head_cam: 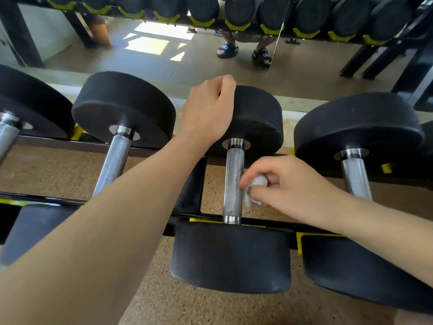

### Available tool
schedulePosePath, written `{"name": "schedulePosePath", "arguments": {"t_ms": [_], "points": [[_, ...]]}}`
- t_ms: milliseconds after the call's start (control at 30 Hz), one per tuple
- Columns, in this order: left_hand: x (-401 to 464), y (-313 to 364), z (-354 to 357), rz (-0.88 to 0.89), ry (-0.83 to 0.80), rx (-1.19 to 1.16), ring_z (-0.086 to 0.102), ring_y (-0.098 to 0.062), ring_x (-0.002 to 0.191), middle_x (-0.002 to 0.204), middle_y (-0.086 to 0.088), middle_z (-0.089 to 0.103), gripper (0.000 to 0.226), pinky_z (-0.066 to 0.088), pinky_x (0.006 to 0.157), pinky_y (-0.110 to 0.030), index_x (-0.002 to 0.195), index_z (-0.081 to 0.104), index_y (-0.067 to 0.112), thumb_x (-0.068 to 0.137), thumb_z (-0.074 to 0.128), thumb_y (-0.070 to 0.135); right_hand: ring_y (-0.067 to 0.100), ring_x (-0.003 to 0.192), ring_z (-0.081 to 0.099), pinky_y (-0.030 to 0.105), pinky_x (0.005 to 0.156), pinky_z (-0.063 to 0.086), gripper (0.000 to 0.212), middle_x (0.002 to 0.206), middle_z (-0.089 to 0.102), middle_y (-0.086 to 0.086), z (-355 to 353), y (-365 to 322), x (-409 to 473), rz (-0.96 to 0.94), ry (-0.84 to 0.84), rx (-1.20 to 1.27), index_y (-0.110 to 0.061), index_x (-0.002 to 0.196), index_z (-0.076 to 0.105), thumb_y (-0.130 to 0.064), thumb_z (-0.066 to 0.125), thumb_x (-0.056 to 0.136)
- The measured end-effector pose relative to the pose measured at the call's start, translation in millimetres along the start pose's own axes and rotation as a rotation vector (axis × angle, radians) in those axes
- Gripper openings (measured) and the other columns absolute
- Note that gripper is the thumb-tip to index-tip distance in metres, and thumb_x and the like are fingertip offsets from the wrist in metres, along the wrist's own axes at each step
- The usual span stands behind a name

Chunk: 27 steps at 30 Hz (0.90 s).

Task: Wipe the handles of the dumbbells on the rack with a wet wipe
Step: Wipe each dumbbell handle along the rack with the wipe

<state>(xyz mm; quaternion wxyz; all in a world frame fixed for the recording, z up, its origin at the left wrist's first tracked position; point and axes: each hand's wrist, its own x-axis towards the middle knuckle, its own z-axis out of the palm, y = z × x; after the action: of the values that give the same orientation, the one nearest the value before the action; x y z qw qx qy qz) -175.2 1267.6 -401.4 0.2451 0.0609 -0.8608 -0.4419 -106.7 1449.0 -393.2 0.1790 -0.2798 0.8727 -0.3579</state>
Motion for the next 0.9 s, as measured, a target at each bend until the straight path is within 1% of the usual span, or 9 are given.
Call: {"name": "schedulePosePath", "arguments": {"t_ms": [67,167,233,333,467,600,700,833,900], "points": [[-0.3,1.0,-0.3,0.002,0.002,0.000,0.044,-0.011,0.064,0.065,0.001,0.044,0.044,0.035,0.060,-0.030,0.068,0.046,0.016,0.107,0.030,0.031,0.011,0.083,0.070,0.038,0.083,0.057,0.020,0.095,0.070,-0.007,-1.0,-3.7,-0.7,-0.023,-0.026,0.079,-0.026,0.097,0.070,-0.011,0.060,0.089],[-0.6,1.1,-0.3,0.004,0.002,-0.010,0.044,-0.011,0.064,0.064,0.001,0.043,0.045,0.035,0.062,-0.031,0.069,0.047,0.012,0.106,0.031,0.032,0.021,0.075,0.068,0.031,0.068,0.054,0.022,0.104,0.070,0.015,7.2,-14.7,7.7,0.045,-0.288,0.327,-0.011,0.111,0.062,-0.002,0.051,0.094],[0.0,0.8,-0.1,-0.012,0.002,-0.015,0.044,-0.011,0.065,0.064,0.001,0.044,0.044,0.036,0.063,-0.032,0.069,0.047,0.015,0.106,0.031,0.031,-0.001,0.068,0.061,0.012,0.060,0.046,0.020,0.103,0.072,0.000,14.4,-12.1,16.2,-0.061,-0.391,0.081,-0.015,0.112,0.064,-0.009,0.056,0.095],[0.4,0.6,0.7,-0.020,-0.002,-0.006,0.050,-0.012,0.069,0.068,-0.001,0.049,0.044,0.039,0.064,-0.030,0.072,0.052,0.016,0.107,0.030,0.032,-0.013,0.085,0.056,0.003,0.070,0.040,0.023,0.106,0.067,-0.019,15.5,-7.2,23.8,-0.233,-0.425,-0.332,-0.031,0.116,0.070,-0.030,0.057,0.097],[0.7,0.6,0.1,-0.004,0.007,-0.011,0.056,-0.019,0.074,0.074,-0.010,0.056,0.049,0.046,0.067,-0.039,0.086,0.062,0.004,0.103,0.028,0.036,-0.002,0.108,0.055,0.020,0.092,0.047,0.027,0.125,0.061,-0.017,15.8,-1.1,27.4,-0.321,-0.429,-0.386,-0.034,0.120,0.070,-0.028,0.057,0.097],[0.5,0.9,0.4,-0.002,0.007,-0.005,0.060,-0.024,0.083,0.084,-0.016,0.061,0.050,0.051,0.073,-0.041,0.092,0.065,0.004,0.105,0.027,0.035,-0.004,0.090,0.061,0.013,0.076,0.050,0.025,0.100,0.069,-0.020,15.0,2.9,19.2,-0.216,-0.345,-0.266,-0.039,0.116,0.069,-0.027,0.063,0.094],[0.5,0.7,0.5,-0.003,0.002,0.005,0.060,-0.021,0.082,0.083,-0.012,0.061,0.049,0.051,0.073,-0.039,0.092,0.065,0.007,0.105,0.027,0.035,0.000,0.090,0.062,0.019,0.076,0.050,0.027,0.098,0.067,-0.019,11.8,4.1,10.2,-0.187,-0.361,-0.182,-0.036,0.109,0.070,-0.017,0.059,0.094],[0.4,1.8,0.0,-0.011,0.006,0.006,0.060,-0.021,0.082,0.083,-0.012,0.062,0.049,0.052,0.077,-0.044,0.091,0.065,0.008,0.104,0.027,0.036,-0.005,0.084,0.062,0.016,0.077,0.046,0.026,0.086,0.068,-0.023,4.6,-5.6,12.7,-0.057,-0.516,-0.054,-0.019,0.107,0.074,-0.016,0.051,0.095],[-0.1,2.2,0.7,-0.016,0.005,0.003,0.061,-0.023,0.083,0.085,-0.014,0.063,0.051,0.052,0.079,-0.047,0.093,0.065,0.007,0.103,0.026,0.038,0.007,0.084,0.062,0.031,0.080,0.049,0.029,0.090,0.071,-0.009,2.2,-4.7,15.2,-0.054,-0.535,-0.068,-0.005,0.096,0.071,-0.022,0.048,0.095]]}}
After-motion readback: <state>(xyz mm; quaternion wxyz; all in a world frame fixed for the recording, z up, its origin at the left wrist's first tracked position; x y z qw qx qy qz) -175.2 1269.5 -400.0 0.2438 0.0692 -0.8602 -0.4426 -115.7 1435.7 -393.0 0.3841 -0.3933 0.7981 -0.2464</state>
